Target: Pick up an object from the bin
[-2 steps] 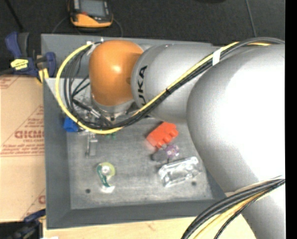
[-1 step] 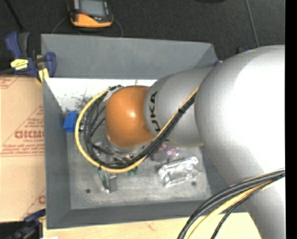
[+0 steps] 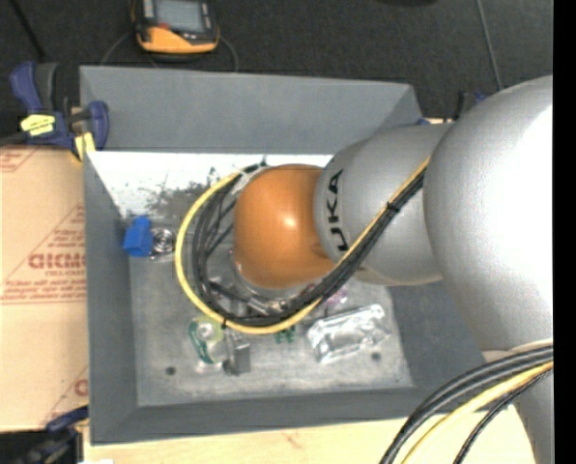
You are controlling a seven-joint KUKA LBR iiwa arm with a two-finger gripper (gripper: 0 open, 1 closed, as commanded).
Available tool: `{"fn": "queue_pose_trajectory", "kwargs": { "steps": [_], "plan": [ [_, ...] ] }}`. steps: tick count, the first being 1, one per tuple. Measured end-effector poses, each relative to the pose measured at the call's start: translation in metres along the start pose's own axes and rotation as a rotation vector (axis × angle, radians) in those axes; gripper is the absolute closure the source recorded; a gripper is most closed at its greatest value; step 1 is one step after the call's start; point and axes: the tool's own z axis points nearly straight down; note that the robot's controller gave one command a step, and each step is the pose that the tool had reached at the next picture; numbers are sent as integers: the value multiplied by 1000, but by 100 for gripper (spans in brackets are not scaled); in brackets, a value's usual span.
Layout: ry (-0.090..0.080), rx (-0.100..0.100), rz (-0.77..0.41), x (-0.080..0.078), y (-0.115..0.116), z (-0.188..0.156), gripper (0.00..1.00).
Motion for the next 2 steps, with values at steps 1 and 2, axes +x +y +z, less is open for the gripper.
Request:
{"fn": "queue_pose_trajectory", "kwargs": {
  "steps": [1, 2],
  "plan": [
    [5, 0, -259, 8, -5, 2, 0],
    [-4, 0, -420, -23, -3, 31, 0]
  ]
}}
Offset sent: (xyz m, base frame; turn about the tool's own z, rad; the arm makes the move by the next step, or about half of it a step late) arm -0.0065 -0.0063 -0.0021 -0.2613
